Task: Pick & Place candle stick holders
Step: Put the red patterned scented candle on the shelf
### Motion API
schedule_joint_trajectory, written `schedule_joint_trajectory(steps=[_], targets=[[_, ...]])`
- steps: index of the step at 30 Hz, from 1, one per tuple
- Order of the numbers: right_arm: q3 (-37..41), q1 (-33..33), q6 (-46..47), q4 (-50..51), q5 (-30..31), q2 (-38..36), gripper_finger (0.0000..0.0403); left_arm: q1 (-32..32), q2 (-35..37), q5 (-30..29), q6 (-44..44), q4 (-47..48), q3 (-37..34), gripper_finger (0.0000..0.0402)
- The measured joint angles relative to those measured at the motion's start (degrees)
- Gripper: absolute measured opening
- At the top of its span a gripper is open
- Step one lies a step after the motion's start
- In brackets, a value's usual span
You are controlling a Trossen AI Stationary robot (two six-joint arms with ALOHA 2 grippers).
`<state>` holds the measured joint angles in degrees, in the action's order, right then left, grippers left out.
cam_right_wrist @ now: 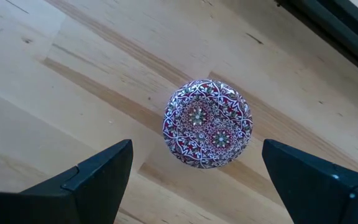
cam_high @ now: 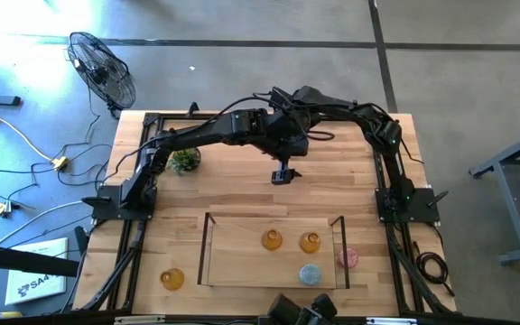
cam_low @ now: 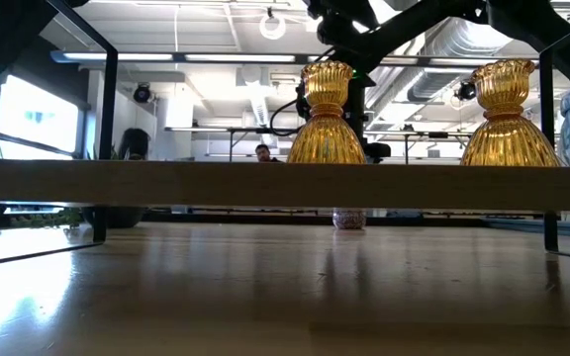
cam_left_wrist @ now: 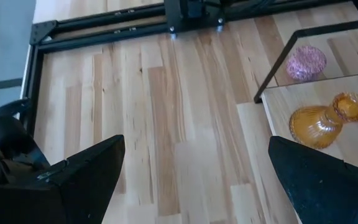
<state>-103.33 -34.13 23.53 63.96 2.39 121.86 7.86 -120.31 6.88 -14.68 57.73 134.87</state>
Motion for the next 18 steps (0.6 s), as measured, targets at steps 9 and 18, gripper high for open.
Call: schedule_joint_trajectory(steps=[9, 18], targets=[[0.0, -0.04, 0.46, 0.02, -0.02, 0.0, 0.0353, 0.0, -0.01, -0.01, 0.0, -1.3, 0.0, 0.039], [0.0, -0.46, 2.1, 1.24, -0.44, -0.02, 0.0353, 0.0, -0.02, -0.01, 0.0, -1.3, 0.0, 0.039]])
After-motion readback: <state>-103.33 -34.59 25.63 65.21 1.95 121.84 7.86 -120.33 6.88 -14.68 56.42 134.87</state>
